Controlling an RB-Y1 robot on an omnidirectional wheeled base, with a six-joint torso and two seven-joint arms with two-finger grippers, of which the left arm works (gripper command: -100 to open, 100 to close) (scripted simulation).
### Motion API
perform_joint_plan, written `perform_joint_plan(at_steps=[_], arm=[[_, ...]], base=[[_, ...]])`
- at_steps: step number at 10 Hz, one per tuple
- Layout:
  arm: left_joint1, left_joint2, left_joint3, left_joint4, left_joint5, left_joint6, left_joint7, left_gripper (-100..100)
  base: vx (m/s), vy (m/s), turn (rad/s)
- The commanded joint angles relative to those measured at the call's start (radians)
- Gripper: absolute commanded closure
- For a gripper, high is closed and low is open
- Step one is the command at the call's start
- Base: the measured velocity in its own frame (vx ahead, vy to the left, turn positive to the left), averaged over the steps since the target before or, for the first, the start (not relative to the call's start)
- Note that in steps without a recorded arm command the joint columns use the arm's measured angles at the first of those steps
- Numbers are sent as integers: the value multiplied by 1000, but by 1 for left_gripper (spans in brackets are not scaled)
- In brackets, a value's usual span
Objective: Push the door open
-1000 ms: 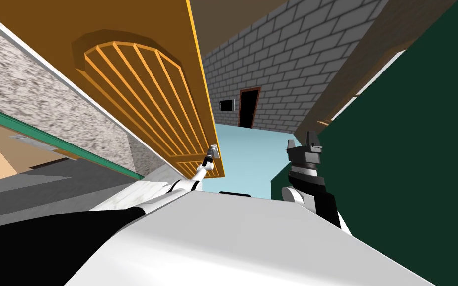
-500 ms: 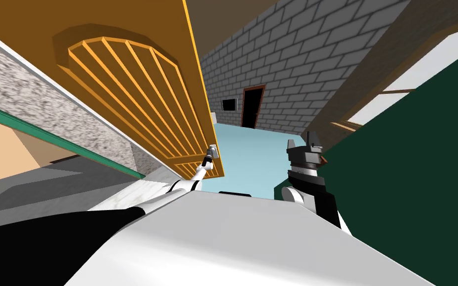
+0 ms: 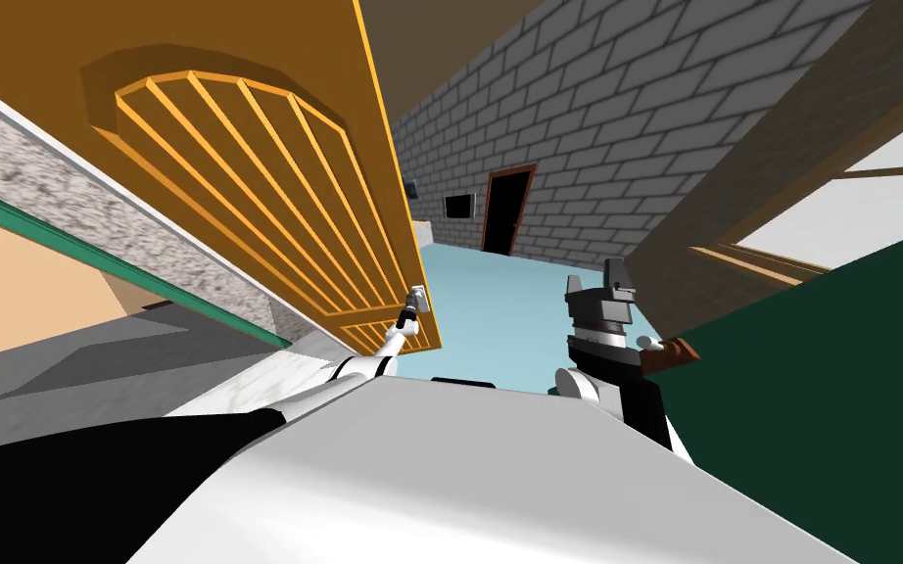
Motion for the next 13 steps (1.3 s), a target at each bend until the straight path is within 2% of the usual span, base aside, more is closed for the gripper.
perform_joint_plan(at_steps=[1,8,9,10,12,13], arm=[[-10,14,16,16,-2,-13,4,100],[-10,27,57,27,-19,-17,11,100],[-18,-4,43,24,-25,-15,-11,-100],[-20,-16,39,22,-28,-14,-18,-100],[-29,-73,21,10,-43,-11,-55,-100],[-29,-73,21,10,-43,-11,-55,-100]], base=[[176,-83,131],[167,-93,144],[34,-30,244],[-102,44,158],[-163,79,171],[-135,24,117]])
